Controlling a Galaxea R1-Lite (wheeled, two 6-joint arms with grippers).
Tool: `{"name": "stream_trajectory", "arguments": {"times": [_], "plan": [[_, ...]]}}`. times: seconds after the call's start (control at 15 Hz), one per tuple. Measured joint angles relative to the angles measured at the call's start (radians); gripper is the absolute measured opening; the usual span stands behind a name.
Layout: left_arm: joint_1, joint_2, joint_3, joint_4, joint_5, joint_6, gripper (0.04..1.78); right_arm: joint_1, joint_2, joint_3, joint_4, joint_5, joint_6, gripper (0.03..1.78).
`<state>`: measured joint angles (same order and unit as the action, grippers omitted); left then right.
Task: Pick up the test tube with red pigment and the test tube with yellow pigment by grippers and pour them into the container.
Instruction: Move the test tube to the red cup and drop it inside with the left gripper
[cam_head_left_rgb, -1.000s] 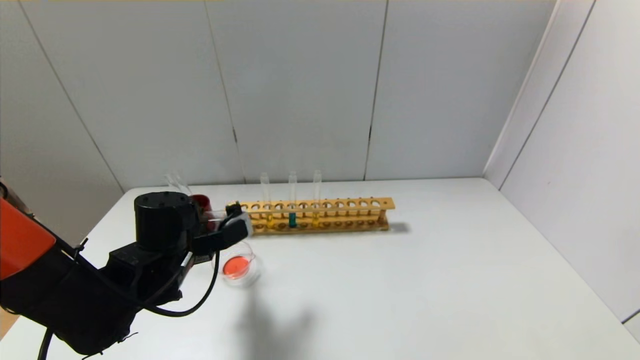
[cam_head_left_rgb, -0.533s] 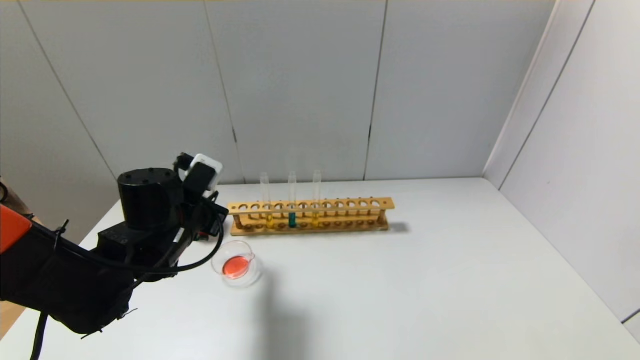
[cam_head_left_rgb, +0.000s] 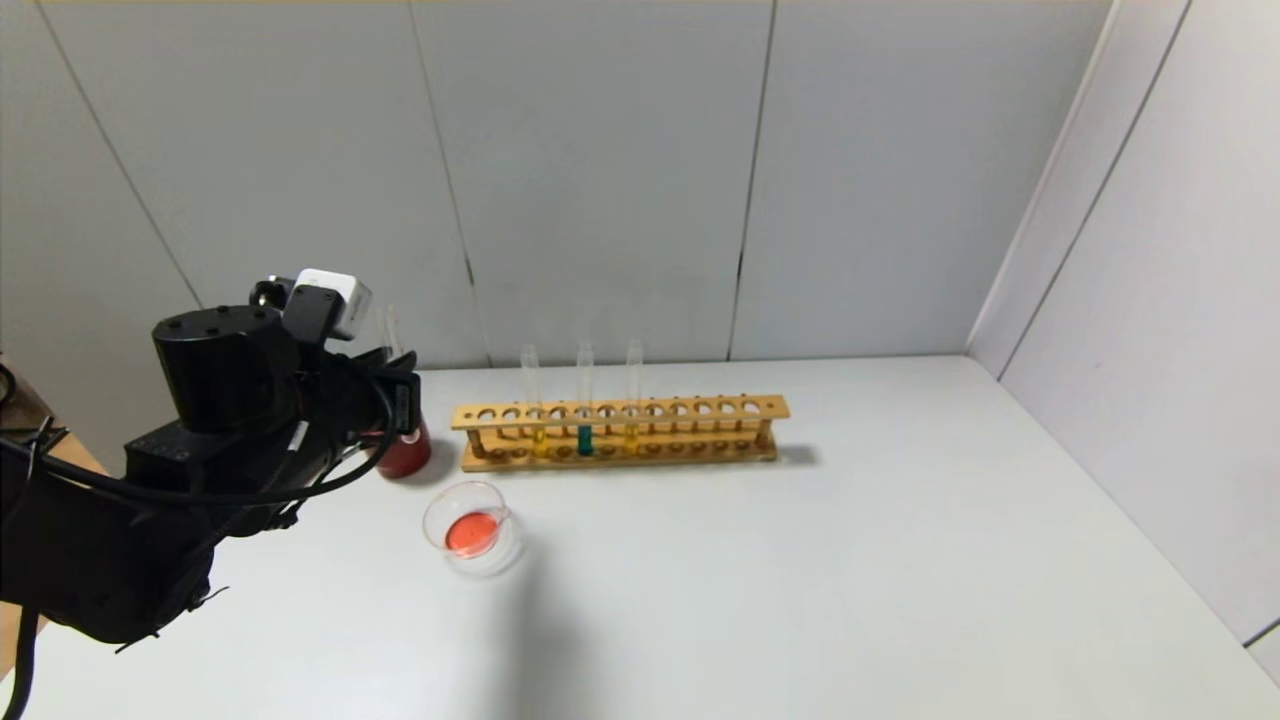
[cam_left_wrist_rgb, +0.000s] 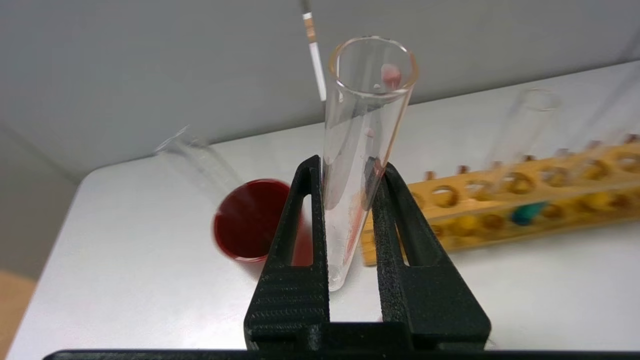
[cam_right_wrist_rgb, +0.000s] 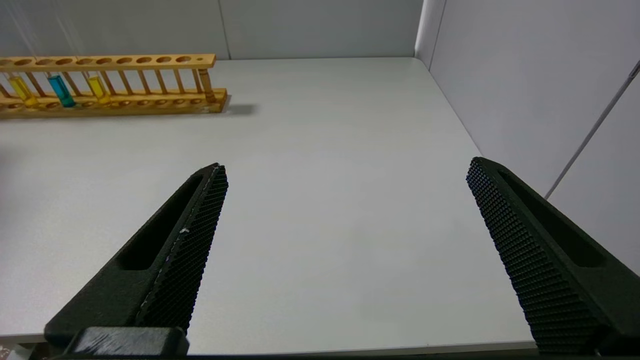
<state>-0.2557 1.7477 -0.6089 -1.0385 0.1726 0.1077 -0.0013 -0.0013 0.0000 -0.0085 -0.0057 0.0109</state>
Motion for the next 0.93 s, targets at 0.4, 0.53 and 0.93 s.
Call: {"name": "stream_trajectory", "arguments": {"times": [0.4,0.53,0.93], "plan": [[0.075,-0.01,-0.085,0.063,-0.024,0.0,0.32,0.0,0.0,0.0,0.0,0.0,0.0,1.75],[0.105,-0.009,-0.124,0.098,-0.036,0.0,0.32,0.0,0.0,0.0,0.0,0.0,0.0,1.75],[0.161,0.029,-0.162,0.096,-0.122,-0.001,0.32,0.0,0.0,0.0,0.0,0.0,0.0,1.75]]}}
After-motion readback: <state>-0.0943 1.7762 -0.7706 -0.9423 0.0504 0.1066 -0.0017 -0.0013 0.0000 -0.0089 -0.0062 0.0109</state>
